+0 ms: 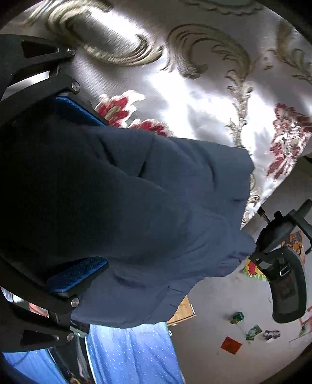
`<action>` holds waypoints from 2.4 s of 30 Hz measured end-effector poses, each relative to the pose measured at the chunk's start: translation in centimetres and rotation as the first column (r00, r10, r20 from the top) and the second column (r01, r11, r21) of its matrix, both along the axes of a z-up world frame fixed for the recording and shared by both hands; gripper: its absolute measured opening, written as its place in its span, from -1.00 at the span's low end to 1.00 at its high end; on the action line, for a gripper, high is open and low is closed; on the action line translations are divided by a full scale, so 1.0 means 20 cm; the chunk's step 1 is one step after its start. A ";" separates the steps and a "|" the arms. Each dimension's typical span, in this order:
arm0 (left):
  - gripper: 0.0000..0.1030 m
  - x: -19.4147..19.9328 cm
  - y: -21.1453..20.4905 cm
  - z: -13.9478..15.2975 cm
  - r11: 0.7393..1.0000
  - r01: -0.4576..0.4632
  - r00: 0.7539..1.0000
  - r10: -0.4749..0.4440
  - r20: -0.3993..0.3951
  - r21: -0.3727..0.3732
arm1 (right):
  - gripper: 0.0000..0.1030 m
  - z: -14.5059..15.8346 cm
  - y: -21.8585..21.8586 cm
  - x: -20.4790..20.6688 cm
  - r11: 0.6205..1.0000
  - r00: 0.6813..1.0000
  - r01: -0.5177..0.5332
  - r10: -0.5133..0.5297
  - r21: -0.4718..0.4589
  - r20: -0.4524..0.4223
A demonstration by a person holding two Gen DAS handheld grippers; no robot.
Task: Fold large clothes
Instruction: 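Grasp the navy jacket bundle edge with both grippers and lift it, then fold the held jacket edge over the bundle with both grippers, then open both grippers and release the folded jacket onto the bed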
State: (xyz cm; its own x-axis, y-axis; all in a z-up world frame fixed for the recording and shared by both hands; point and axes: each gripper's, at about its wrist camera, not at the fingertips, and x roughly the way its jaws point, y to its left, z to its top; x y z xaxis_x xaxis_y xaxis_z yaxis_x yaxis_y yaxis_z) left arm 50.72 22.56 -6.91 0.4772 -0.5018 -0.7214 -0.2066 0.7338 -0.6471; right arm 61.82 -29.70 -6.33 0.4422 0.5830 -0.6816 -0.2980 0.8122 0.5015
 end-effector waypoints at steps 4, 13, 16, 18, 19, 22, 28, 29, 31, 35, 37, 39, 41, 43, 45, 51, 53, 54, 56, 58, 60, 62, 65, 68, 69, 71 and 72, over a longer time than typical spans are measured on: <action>0.94 0.00 -0.01 0.04 1.000 -0.006 1.000 0.006 0.003 0.017 | 1.00 0.01 0.02 -0.01 1.000 1.000 0.013 -0.013 -0.004 -0.022; 0.39 -0.04 -0.07 0.11 0.994 -0.032 0.999 0.029 0.030 0.108 | 0.89 0.00 0.11 -0.07 1.000 0.997 -0.004 0.005 0.006 -0.075; 0.14 -0.08 -0.12 0.15 0.987 -0.035 0.998 0.028 0.050 0.158 | 0.59 0.02 0.11 -0.08 1.000 0.997 0.013 -0.012 0.017 -0.078; -0.06 -0.09 -0.15 0.17 0.983 -0.035 0.997 0.023 0.070 0.180 | 0.33 0.04 0.11 -0.10 1.000 0.997 0.024 -0.023 0.011 -0.075; -0.19 -0.11 -0.17 0.19 0.980 -0.038 0.996 0.021 0.086 0.193 | 0.14 0.06 0.11 -0.11 1.000 0.997 0.025 -0.024 0.005 -0.070; -0.43 -0.16 -0.22 0.24 0.969 -0.035 0.992 0.003 0.130 0.244 | -0.24 0.12 0.12 -0.14 1.000 0.999 0.020 -0.021 -0.015 -0.048; -0.63 -0.16 -0.32 0.38 0.960 -0.065 0.980 0.009 0.201 0.273 | -0.58 0.27 0.15 -0.21 0.998 0.999 0.032 -0.031 -0.050 0.028; -0.64 -0.18 -0.33 0.41 0.962 -0.072 0.975 0.012 0.223 0.264 | -0.60 0.30 0.16 -0.22 0.998 0.998 0.033 -0.031 -0.044 0.045; -0.66 -0.17 -0.34 0.47 0.964 -0.074 0.967 0.008 0.253 0.254 | -0.62 0.37 0.16 -0.25 0.999 0.996 0.034 -0.032 -0.026 0.081; -0.67 -0.21 -0.37 0.57 0.968 -0.069 0.953 -0.008 0.301 0.243 | -0.63 0.54 0.18 -0.31 0.999 0.985 0.023 -0.019 -0.023 0.173; -0.68 -0.20 -0.39 0.61 0.968 -0.065 0.950 -0.014 0.311 0.242 | -0.63 0.60 0.21 -0.32 0.999 0.978 0.020 -0.013 -0.029 0.207; -0.68 -0.21 -0.40 0.64 0.968 -0.059 0.947 -0.024 0.322 0.246 | -0.63 0.66 0.21 -0.36 0.999 0.970 0.015 -0.007 -0.031 0.243; -0.68 -0.23 -0.41 0.66 0.967 -0.053 0.943 -0.033 0.331 0.248 | -0.64 0.70 0.22 -0.40 0.999 0.963 0.011 -0.001 -0.035 0.271; -0.68 -0.24 -0.42 0.69 0.967 -0.047 0.939 -0.043 0.341 0.252 | -0.64 0.73 0.21 -0.45 0.999 0.956 0.006 0.007 -0.043 0.293; -0.68 -0.28 -0.44 0.72 0.962 -0.040 0.934 -0.060 0.352 0.271 | -0.64 0.75 0.18 -0.50 0.999 0.951 0.000 0.015 -0.046 0.307; -0.68 -0.36 -0.47 0.70 0.959 -0.017 0.935 -0.086 0.345 0.284 | -0.64 0.77 0.16 -0.57 0.999 0.951 0.001 0.015 -0.051 0.307; -0.68 -0.37 -0.48 0.65 0.959 -0.002 0.941 -0.094 0.326 0.284 | -0.64 0.75 0.15 -0.58 0.998 0.955 0.002 0.016 -0.061 0.297; -0.68 -0.37 -0.48 0.61 0.958 0.007 0.945 -0.099 0.312 0.285 | -0.64 0.74 0.15 -0.58 0.998 0.957 0.003 0.018 -0.070 0.290; -0.68 -0.36 -0.49 0.51 0.957 0.025 0.956 -0.107 0.272 0.289 | -0.63 0.70 0.16 -0.58 0.995 0.962 0.004 0.023 -0.097 0.272; -0.67 -0.37 -0.48 0.45 0.956 0.026 0.964 -0.101 0.247 0.292 | -0.63 0.63 0.16 -0.58 0.992 0.971 0.004 0.027 -0.126 0.239; -0.66 -0.37 -0.47 0.40 0.956 0.025 0.968 -0.096 0.233 0.291 | -0.63 0.56 0.15 -0.56 0.991 0.982 0.018 0.007 -0.133 0.188; -0.63 -0.38 -0.47 0.39 0.953 0.030 0.968 -0.103 0.228 0.302 | -0.58 0.51 0.13 -0.55 0.990 0.989 0.034 -0.014 -0.135 0.144; -0.55 -0.38 -0.48 0.39 0.940 0.042 0.970 -0.120 0.213 0.339 | -0.50 0.47 0.12 -0.55 0.987 0.993 0.033 -0.015 -0.154 0.116; -0.44 -0.38 -0.49 0.37 0.927 0.044 0.976 -0.119 0.183 0.373 | -0.41 0.46 0.11 -0.54 0.984 0.995 0.043 -0.027 -0.175 0.091; -0.42 -0.38 -0.49 0.36 0.925 0.043 0.979 -0.115 0.170 0.376 | -0.37 0.46 0.11 -0.54 0.983 0.996 0.050 -0.036 -0.177 0.081; -0.33 -0.37 -0.48 0.34 0.929 0.041 0.984 -0.102 0.149 0.367 | -0.14 0.44 0.10 -0.53 0.982 0.997 0.062 -0.053 -0.180 0.058; -0.29 -0.38 -0.48 0.33 0.931 0.039 0.984 -0.098 0.146 0.363 | -0.09 0.44 0.10 -0.53 0.981 0.997 0.066 -0.059 -0.182 0.045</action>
State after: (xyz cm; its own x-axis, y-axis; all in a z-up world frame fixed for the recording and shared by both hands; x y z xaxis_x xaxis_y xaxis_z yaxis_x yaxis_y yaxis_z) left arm 43.13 12.99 -0.30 0.5737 -0.2605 -0.7765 -0.0640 0.9309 -0.3595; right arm 51.25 -27.64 2.44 0.5023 0.4207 -0.7554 -0.2605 0.9067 0.3317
